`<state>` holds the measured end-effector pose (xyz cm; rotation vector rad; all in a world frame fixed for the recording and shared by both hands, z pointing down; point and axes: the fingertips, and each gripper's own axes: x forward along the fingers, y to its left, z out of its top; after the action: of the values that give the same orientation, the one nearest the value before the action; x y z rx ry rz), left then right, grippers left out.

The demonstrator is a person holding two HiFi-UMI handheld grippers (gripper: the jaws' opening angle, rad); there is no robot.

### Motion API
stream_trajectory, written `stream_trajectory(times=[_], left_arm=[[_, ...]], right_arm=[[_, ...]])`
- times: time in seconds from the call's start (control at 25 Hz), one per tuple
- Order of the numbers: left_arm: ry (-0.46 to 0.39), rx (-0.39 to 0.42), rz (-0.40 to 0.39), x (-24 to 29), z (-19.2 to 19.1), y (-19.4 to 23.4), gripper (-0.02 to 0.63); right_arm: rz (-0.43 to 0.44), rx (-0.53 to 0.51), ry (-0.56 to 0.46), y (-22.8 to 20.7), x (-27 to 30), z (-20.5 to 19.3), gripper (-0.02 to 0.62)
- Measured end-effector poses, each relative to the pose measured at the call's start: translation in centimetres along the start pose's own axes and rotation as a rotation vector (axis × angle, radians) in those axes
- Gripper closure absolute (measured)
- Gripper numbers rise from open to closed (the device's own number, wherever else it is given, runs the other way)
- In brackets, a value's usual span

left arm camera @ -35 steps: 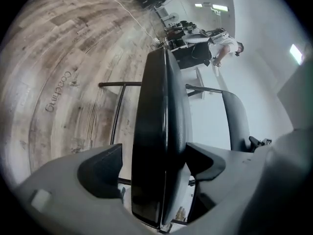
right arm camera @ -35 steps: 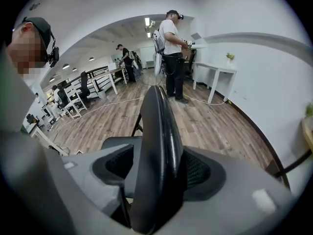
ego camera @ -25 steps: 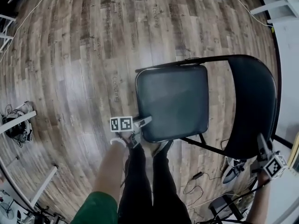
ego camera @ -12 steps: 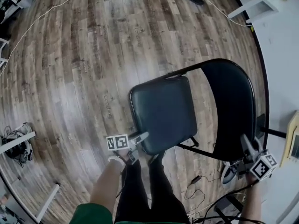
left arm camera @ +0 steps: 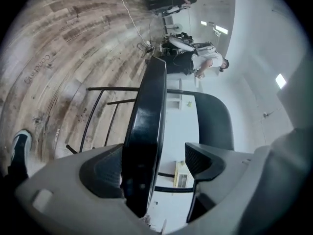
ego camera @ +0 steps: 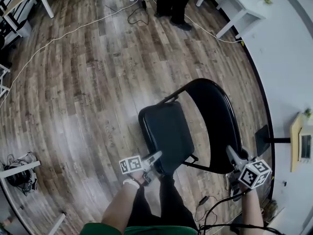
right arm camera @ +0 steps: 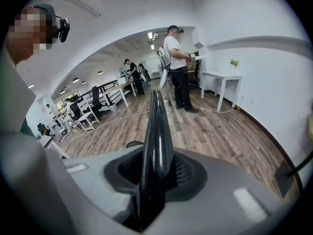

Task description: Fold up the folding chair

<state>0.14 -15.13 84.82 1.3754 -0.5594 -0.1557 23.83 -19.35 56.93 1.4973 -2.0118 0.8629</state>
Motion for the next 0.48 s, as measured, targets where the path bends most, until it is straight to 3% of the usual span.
stream_trajectory(times=[0.48], left_arm=[[-0.099,0.016,0.007,9.1,-4.3,-12.6,0.222]], right_arm=[[-0.035,-0.040,-0.001,-4.4,-4.2,2.7,0.491]])
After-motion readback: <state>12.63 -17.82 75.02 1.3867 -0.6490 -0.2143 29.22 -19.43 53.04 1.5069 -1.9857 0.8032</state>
